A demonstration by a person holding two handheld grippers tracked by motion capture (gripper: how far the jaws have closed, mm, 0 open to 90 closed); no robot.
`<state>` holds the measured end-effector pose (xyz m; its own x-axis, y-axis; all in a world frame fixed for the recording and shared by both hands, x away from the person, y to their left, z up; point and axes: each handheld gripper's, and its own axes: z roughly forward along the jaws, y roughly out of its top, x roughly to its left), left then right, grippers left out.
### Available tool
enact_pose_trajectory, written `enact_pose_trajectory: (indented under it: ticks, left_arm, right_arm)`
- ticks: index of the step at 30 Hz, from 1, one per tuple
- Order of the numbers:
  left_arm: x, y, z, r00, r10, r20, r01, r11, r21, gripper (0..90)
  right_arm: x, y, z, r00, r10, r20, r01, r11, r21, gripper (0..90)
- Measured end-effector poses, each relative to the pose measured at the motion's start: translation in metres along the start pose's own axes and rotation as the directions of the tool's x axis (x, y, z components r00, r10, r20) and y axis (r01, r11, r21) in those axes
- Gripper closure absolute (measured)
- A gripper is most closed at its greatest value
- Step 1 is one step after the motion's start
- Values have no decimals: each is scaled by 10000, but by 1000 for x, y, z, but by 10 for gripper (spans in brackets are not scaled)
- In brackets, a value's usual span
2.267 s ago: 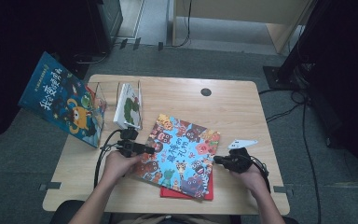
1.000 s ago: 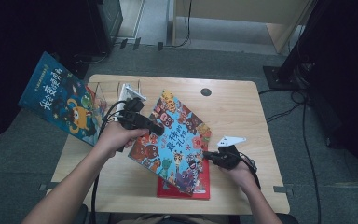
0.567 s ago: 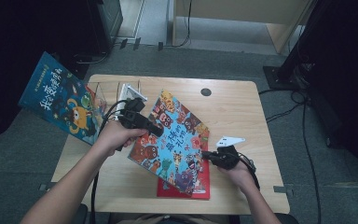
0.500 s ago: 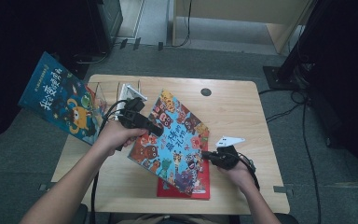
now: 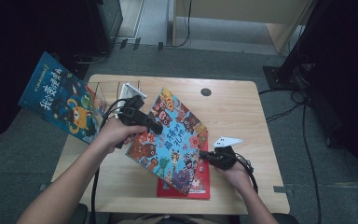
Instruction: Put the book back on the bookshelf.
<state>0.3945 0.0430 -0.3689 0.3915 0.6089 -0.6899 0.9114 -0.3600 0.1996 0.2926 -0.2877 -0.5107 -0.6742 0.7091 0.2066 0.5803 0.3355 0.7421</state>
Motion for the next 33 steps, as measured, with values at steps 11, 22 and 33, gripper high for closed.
enact_pose_trajectory:
  ticks: [11, 22, 33]
  left_arm:
    - [0, 3, -2, 9996, 197, -216, -188, 9990, 395, 783]
    - [-14, 15, -15, 9977, 343, -577, -289, 9954, 916, 811]
    - [-38, 23, -34, 9737, 1063, -2015, -838, 9896, 1170, 816]
  right_arm:
    - [1, 0, 2, 10000, -50, 65, 51, 9998, -211, 795]
    - [5, 2, 4, 9990, -438, 92, 439, 9988, -193, 611]
    - [11, 4, 7, 9978, -654, -106, 652, 9978, -122, 613]
